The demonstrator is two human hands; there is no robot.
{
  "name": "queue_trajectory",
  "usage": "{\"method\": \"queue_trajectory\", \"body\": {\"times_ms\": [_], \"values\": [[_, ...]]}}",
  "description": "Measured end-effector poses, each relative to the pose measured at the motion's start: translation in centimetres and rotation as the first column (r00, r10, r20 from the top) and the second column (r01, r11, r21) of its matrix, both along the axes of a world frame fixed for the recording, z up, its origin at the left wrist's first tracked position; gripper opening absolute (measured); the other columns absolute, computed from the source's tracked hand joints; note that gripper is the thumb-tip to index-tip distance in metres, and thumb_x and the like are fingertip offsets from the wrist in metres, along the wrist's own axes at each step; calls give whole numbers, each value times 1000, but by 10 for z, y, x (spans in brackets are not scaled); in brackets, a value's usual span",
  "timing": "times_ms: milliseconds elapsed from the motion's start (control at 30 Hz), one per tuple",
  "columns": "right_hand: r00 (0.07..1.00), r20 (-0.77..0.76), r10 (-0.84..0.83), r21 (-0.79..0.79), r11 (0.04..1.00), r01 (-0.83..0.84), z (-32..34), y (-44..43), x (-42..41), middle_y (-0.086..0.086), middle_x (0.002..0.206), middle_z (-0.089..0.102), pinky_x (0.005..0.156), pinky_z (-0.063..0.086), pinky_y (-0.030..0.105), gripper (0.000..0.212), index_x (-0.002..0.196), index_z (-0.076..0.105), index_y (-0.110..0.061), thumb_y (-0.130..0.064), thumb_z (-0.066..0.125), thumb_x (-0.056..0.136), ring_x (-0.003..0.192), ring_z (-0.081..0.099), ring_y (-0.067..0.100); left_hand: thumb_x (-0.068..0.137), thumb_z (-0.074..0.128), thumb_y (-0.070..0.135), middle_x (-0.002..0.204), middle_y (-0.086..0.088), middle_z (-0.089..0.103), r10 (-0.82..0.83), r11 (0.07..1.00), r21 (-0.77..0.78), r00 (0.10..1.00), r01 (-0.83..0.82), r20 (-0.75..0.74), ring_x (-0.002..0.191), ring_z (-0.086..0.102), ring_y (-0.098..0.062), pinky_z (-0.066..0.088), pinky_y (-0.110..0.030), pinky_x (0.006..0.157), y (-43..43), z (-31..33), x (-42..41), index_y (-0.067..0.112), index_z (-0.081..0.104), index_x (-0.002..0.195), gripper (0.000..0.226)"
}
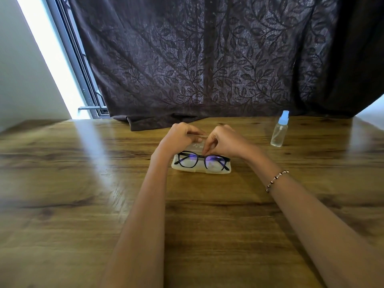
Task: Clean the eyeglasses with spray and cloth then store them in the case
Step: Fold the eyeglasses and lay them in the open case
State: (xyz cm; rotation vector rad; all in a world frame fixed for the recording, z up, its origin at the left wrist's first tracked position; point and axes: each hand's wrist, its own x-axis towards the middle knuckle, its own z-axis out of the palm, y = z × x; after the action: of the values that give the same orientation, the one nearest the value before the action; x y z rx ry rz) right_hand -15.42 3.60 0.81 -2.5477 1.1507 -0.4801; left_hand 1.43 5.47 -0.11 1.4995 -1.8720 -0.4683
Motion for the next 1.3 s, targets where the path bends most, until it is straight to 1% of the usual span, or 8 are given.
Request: {"method": "queue_trajectory", "body": {"times_ms": [233, 367, 467, 567, 667, 800, 1000, 1300], "values": [[999, -26, 27, 59, 998, -25, -2, -3, 0, -23, 69, 65, 71, 48, 14, 14, 85, 78, -23, -10, 75, 80, 65, 57, -16, 84, 69, 13, 111, 2, 70, 18, 1000, 7, 1000, -18, 23, 100, 58, -4, 38, -15, 90, -1, -1, -1, 16, 71, 108, 25], [999, -51, 19, 85, 996, -14, -4, -5, 2, -9, 93, 71, 75, 53, 21, 24, 89, 76, -24, -1, 68, 84, 80, 62, -1, 83, 69, 11, 110, 2, 70, 20, 1000, -3, 999, -20, 25, 96, 57, 0, 34, 2, 77, -2, -3, 0, 15, 71, 107, 24], [999, -40, 11, 69, 998, -8, -6, -6, 1, -5, 101, 72, 81, 57, 28, 29, 89, 76, -24, 2, 66, 84, 89, 65, 8, 84, 69, 15, 107, 7, 70, 19, 1000, 15, 1000, -19, 24, 91, 56, 3, 36, -5, 78, -4, -4, 1, 19, 71, 107, 23], [1000, 29, 7, 46, 999, -8, -6, -5, -2, -8, 90, 73, 73, 57, 23, 21, 85, 78, -23, -4, 71, 83, 79, 65, 0, 84, 69, 17, 101, 12, 68, 11, 1000, 27, 1000, -11, 28, 85, 55, 7, 33, 0, 72, -4, -4, 2, 22, 72, 106, 23], [995, 96, -25, 28, 999, 22, -4, -2, -5, -14, 76, 70, 62, 51, 18, 17, 79, 77, -25, -9, 75, 80, 70, 63, -3, 84, 69, 19, 103, 10, 69, 8, 999, 33, 1000, -9, 28, 89, 58, 3, 37, -9, 80, -4, -4, 3, 24, 72, 105, 22], [981, 185, -64, 45, 997, 56, 4, 0, -14, -11, 76, 70, 69, 54, 21, 15, 80, 77, -24, -9, 76, 79, 71, 66, 2, 85, 68, 23, 106, 5, 70, 19, 998, 67, 999, -22, 48, 99, 60, -9, 41, -21, 86, -4, -4, 5, 24, 70, 108, 23], [951, 308, -33, 138, 990, -11, 17, -1, -35, -1, 69, 74, 63, 57, 18, 9, 83, 76, -17, -10, 78, 77, 65, 70, 5, 84, 69, 29, 106, 8, 67, 3, 994, 107, 1000, -6, 25, 99, 58, -8, 39, -23, 85, -1, -2, 9, 33, 67, 107, 24], [974, 222, -42, 302, 953, -28, 15, -2, -43, -12, 68, 72, 55, 48, 9, 13, 82, 78, -18, -10, 81, 73, 66, 65, -5, 87, 66, 24, 99, 14, 65, 10, 996, 92, 999, -12, 33, 93, 56, -1, 36, -16, 83, -2, -1, 8, 26, 70, 106, 19]]}}
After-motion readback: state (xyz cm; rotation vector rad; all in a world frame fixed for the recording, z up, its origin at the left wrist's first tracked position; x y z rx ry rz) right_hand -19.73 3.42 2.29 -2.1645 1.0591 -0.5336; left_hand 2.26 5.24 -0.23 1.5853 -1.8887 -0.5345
